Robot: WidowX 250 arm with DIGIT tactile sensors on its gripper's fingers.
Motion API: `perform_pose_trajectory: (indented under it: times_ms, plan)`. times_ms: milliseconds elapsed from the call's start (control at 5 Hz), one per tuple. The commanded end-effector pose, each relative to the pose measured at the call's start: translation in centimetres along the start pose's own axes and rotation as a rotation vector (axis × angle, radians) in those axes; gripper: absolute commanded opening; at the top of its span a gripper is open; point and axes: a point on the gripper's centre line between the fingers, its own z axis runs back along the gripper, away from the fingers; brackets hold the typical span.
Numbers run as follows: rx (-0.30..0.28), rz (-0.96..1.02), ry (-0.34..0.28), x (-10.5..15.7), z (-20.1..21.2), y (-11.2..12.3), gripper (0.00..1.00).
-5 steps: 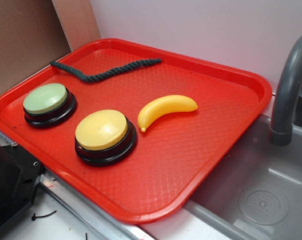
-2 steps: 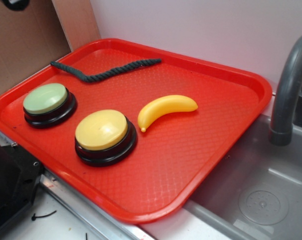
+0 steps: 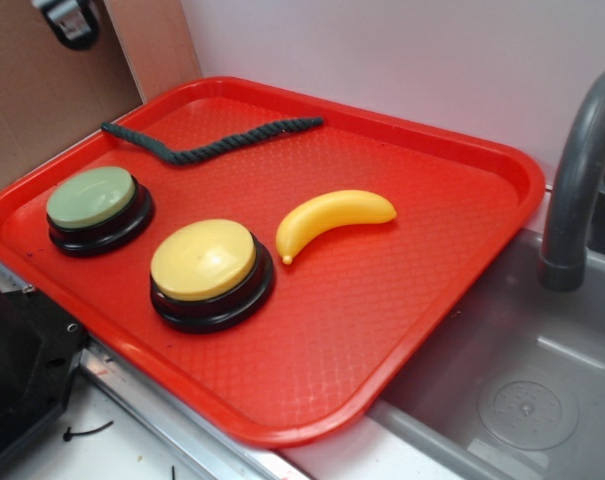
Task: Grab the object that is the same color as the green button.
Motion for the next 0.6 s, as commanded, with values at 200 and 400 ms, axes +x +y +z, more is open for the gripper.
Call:
perform_pose_trajectory:
  times_ms: [200,400]
  plan:
    - [-0.059,-0.259,0.006,2.3,-8.2,3.5,1.00]
    - [-0.092,-0.283,0.052,2.1,-11.4,3.9,1.00]
